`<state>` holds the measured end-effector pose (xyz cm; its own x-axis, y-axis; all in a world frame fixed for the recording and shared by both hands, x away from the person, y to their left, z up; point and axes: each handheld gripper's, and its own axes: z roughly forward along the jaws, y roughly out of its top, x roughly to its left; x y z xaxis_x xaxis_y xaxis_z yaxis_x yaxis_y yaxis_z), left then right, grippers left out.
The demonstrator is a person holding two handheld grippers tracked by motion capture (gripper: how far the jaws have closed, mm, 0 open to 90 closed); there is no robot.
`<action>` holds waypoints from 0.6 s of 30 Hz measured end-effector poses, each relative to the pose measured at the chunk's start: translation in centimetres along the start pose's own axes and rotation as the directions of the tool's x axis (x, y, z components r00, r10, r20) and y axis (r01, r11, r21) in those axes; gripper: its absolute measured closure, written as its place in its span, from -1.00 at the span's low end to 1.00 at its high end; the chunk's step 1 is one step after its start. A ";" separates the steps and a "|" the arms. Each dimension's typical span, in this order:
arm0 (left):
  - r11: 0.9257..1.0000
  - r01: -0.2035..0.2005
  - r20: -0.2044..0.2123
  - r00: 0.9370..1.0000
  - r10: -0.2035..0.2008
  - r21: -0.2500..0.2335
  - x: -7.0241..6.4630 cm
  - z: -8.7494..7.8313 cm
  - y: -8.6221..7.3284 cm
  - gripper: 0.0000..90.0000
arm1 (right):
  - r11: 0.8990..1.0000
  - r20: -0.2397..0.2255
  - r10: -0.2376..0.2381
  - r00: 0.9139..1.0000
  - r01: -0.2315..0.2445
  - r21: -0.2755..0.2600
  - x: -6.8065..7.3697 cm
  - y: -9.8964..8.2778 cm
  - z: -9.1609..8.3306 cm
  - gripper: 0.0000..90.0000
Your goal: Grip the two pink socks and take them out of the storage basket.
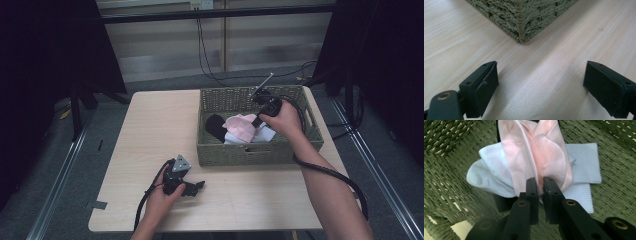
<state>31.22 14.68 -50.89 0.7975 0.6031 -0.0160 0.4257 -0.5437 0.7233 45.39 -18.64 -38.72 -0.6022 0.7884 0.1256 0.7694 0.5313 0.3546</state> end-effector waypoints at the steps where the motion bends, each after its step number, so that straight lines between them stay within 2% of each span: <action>1: 1.000 0.000 0.000 1.000 0.000 0.000 0.0 0.0 0.0 -0.73 | 1.000 0.000 0.000 1.000 0.000 0.000 0.0 0.0 0.0 0.82; 2: 1.000 0.000 0.005 1.000 0.000 0.000 0.0 0.0 0.0 -0.73 | 1.000 0.001 0.002 1.000 -0.002 -0.002 0.1 -0.1 0.0 0.71; 5: 1.000 0.000 0.005 1.000 0.000 0.000 0.0 0.0 0.0 -0.73 | 1.000 -0.001 0.002 1.000 -0.002 0.003 0.2 -0.2 -0.1 0.70; 11: 1.000 0.001 0.005 1.000 -0.001 -0.001 0.0 0.0 0.0 -0.73 | 1.000 -0.037 0.003 0.999 -0.002 0.027 0.6 -0.5 0.3 0.69; 13: 1.000 0.000 0.005 1.000 0.000 0.000 0.0 0.0 0.0 -0.73 | 1.000 -0.027 -0.003 1.000 0.004 0.030 0.8 -0.5 0.6 0.60; 18: 1.000 0.000 -0.003 1.000 0.000 -0.002 0.0 0.0 0.0 -0.73 | 0.999 -0.012 0.001 1.000 -0.001 0.037 0.7 -0.4 1.1 0.54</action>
<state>31.22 14.67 -50.91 0.7963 0.6048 -0.0137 0.4247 -0.5427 0.7246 44.92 -17.93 -39.82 -0.6037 0.7853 0.1375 0.7774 0.5416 0.3199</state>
